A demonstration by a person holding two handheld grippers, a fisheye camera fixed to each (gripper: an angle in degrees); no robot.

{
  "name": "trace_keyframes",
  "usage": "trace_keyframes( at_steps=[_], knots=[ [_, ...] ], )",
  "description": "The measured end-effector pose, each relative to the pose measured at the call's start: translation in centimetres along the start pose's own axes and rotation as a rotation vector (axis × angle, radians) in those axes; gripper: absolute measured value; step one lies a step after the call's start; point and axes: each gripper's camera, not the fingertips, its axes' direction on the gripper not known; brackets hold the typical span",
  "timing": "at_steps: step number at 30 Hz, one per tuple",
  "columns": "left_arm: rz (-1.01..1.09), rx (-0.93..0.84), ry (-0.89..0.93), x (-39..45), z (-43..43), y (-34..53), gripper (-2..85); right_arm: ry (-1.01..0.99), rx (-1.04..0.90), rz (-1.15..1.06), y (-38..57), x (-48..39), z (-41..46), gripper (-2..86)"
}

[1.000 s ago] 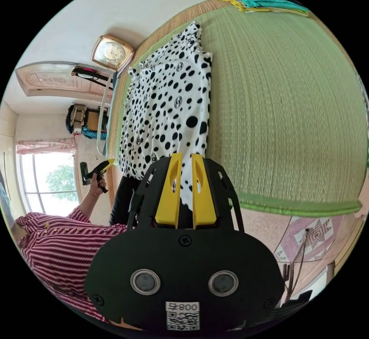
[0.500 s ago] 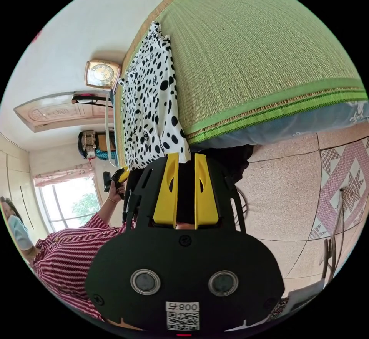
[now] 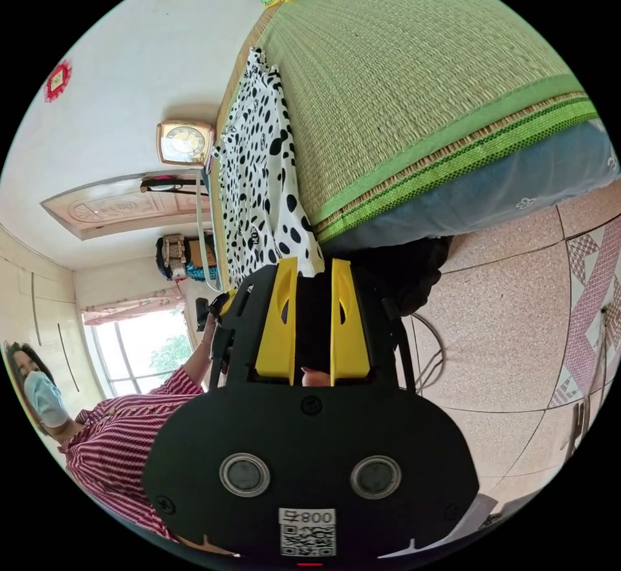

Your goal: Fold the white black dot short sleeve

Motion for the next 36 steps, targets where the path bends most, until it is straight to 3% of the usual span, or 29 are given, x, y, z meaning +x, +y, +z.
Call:
trace_keyframes(
  at_steps=[15, 36],
  knots=[
    [0.017, 0.055, 0.154, -1.7, -4.0, 5.6, 1.9, -0.111, -0.003, -0.044, -0.1, 2.2, 0.2, 1.4],
    [0.127, 0.085, 0.386, -4.1, -10.5, 20.8, 1.6, -0.236, -0.005, -0.285, 11.5, 1.6, -3.9, 0.8]
  ],
)
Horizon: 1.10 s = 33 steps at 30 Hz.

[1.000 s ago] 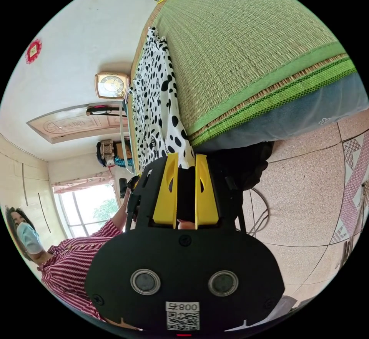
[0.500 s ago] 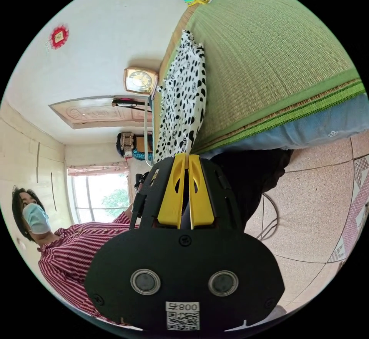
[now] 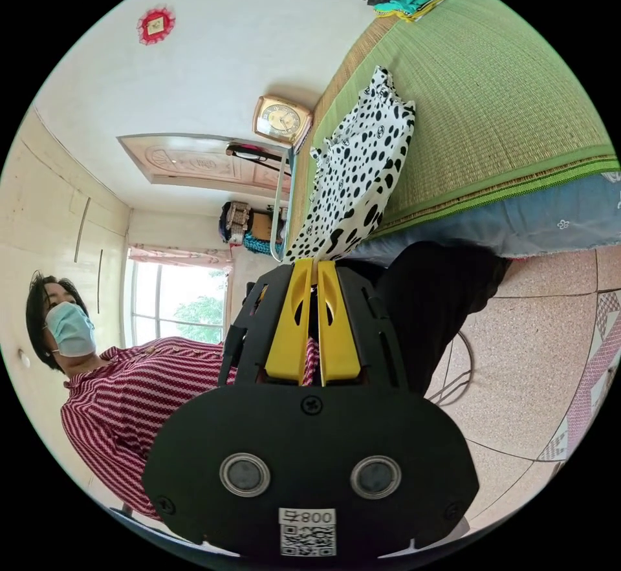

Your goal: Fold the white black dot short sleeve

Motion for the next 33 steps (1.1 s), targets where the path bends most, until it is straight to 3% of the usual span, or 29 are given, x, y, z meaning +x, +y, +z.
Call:
trace_keyframes(
  at_steps=[15, 33],
  knots=[
    [0.084, -0.004, 0.178, 0.0, -3.1, 9.2, 1.5, -0.019, 0.0, -0.05, 8.7, -0.3, 0.1, 0.9],
    [0.127, -0.043, 0.252, 1.1, -2.9, 14.8, 1.5, -0.045, 0.019, -0.059, 14.1, 0.9, 2.1, 0.8]
  ],
)
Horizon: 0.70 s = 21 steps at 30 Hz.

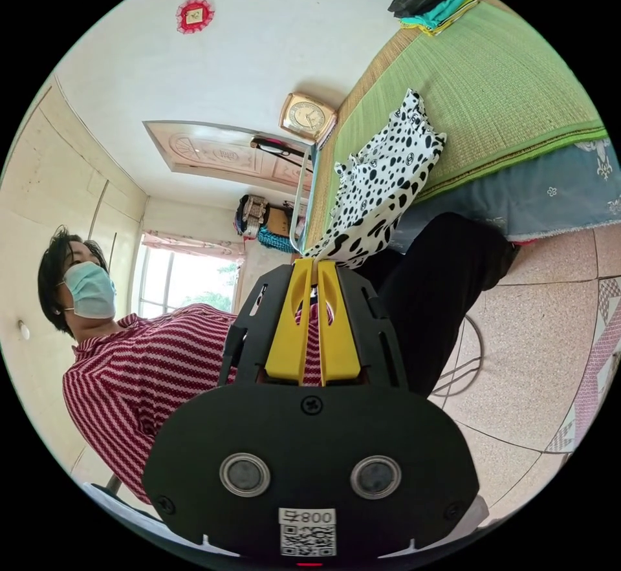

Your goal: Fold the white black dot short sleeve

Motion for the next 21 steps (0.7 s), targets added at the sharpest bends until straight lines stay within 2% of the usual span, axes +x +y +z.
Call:
trace_keyframes(
  at_steps=[21],
  knots=[
    [0.04, -0.04, 0.114, 1.8, 0.6, 1.3, 1.5, 0.005, 0.009, -0.014, 3.6, -1.7, 1.5, 0.8]
  ],
)
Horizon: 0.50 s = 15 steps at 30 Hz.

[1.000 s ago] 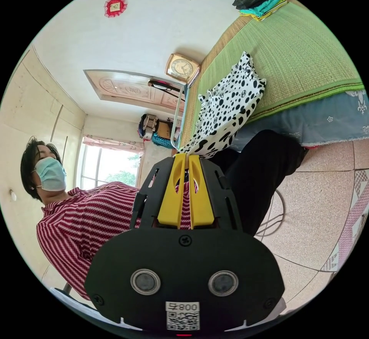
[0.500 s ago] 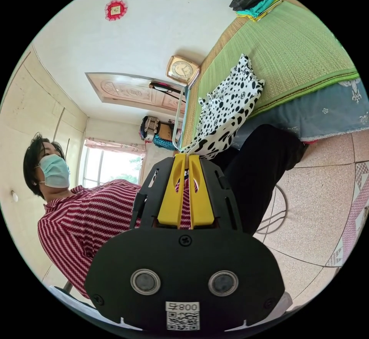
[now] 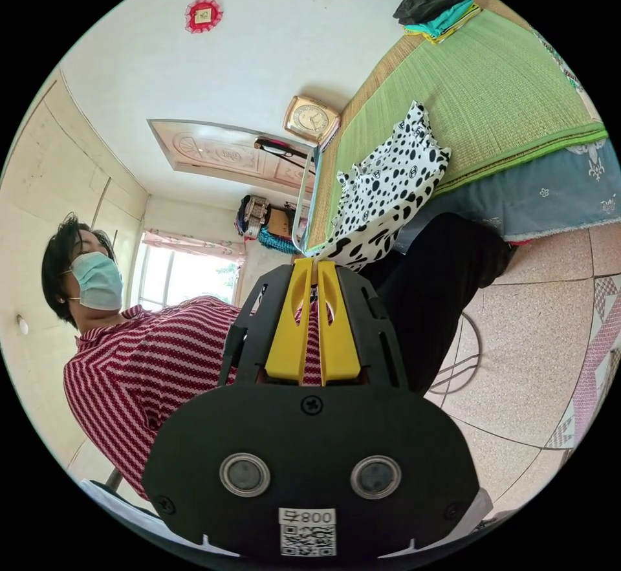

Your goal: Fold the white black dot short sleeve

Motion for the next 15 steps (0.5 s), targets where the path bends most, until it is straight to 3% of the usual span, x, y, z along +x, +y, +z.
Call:
trace_keyframes(
  at_steps=[15],
  knots=[
    [0.003, 0.013, 0.056, 0.8, 0.5, -1.1, 1.5, 0.0, -0.002, -0.014, 1.5, -3.1, 0.7, 0.8]
  ],
)
